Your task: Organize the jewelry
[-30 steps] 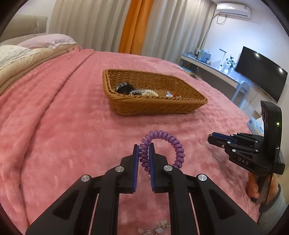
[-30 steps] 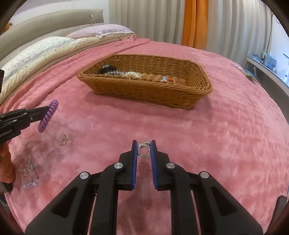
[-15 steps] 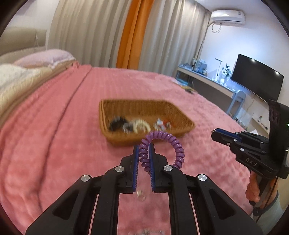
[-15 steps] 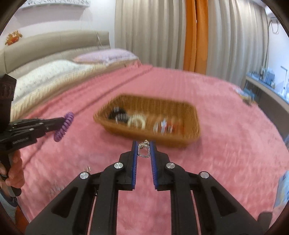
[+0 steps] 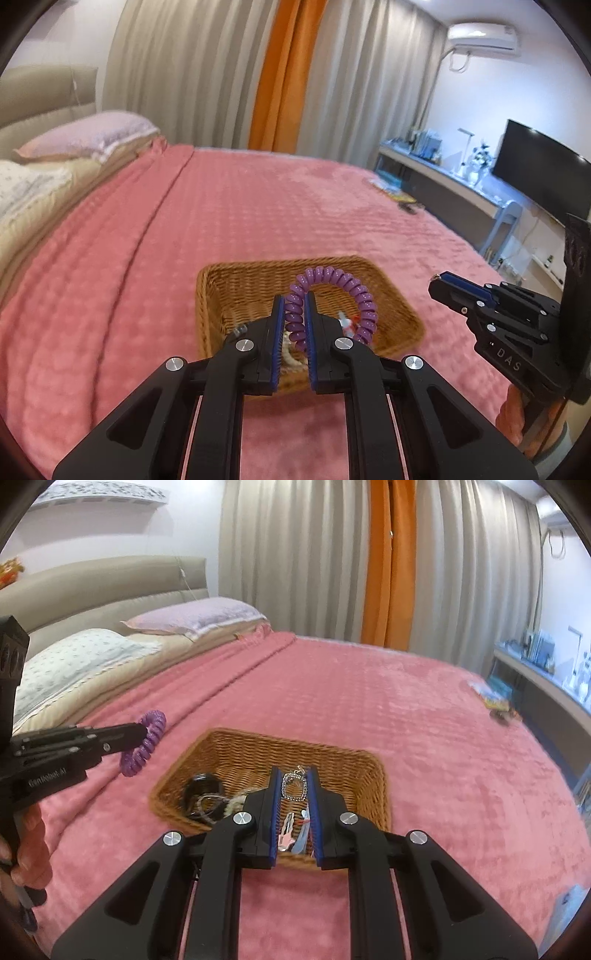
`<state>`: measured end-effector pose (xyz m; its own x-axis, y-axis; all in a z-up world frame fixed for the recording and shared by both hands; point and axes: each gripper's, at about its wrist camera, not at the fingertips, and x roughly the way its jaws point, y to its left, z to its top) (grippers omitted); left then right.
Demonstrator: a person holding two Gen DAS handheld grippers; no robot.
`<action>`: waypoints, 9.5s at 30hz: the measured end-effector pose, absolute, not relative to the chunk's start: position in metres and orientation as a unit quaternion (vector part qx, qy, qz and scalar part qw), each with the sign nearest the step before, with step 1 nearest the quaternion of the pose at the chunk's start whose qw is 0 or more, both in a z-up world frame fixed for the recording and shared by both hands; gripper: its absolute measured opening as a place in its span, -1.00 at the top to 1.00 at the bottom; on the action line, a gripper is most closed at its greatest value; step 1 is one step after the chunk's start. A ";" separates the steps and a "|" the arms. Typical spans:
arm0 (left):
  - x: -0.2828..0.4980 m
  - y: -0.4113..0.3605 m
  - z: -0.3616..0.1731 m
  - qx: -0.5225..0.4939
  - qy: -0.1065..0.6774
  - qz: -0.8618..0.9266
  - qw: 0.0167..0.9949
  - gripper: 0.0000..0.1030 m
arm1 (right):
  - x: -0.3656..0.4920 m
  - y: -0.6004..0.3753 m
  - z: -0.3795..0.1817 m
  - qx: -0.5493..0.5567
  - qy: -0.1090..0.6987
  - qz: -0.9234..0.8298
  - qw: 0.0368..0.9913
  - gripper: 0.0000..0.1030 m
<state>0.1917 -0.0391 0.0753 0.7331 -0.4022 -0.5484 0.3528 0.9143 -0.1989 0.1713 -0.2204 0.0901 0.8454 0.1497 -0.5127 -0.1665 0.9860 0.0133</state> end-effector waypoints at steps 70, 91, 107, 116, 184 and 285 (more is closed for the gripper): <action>0.034 0.058 -0.027 -0.089 0.369 -0.166 0.910 -0.26 | 0.008 -0.095 -0.045 -0.037 0.416 0.205 0.885 0.86; 0.098 -0.039 -0.068 0.034 0.449 -0.204 0.869 0.47 | 0.046 -0.235 -0.048 0.056 0.421 0.069 0.903 0.85; 0.082 -0.024 -0.064 -0.010 0.420 -0.234 0.877 0.71 | 0.056 -0.214 -0.053 0.028 0.437 0.101 0.894 -0.19; 0.082 -0.023 -0.064 -0.016 0.414 -0.250 0.875 0.71 | 0.052 -0.178 -0.055 -0.051 0.424 0.116 0.897 -0.16; 0.235 -0.055 0.022 -0.070 0.367 -0.244 0.895 -0.27 | 0.249 -0.252 0.039 0.098 0.406 0.133 0.899 0.07; 0.020 -0.034 -0.004 0.010 0.181 -0.034 0.983 -0.79 | 0.013 -0.229 -0.002 0.044 0.187 0.023 0.981 -0.54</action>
<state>0.0196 -0.0336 -0.0043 0.9323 -0.0625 -0.3562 0.0696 0.9976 0.0071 0.0134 -0.2288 -0.0022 0.9292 0.0610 -0.3644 -0.0283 0.9951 0.0946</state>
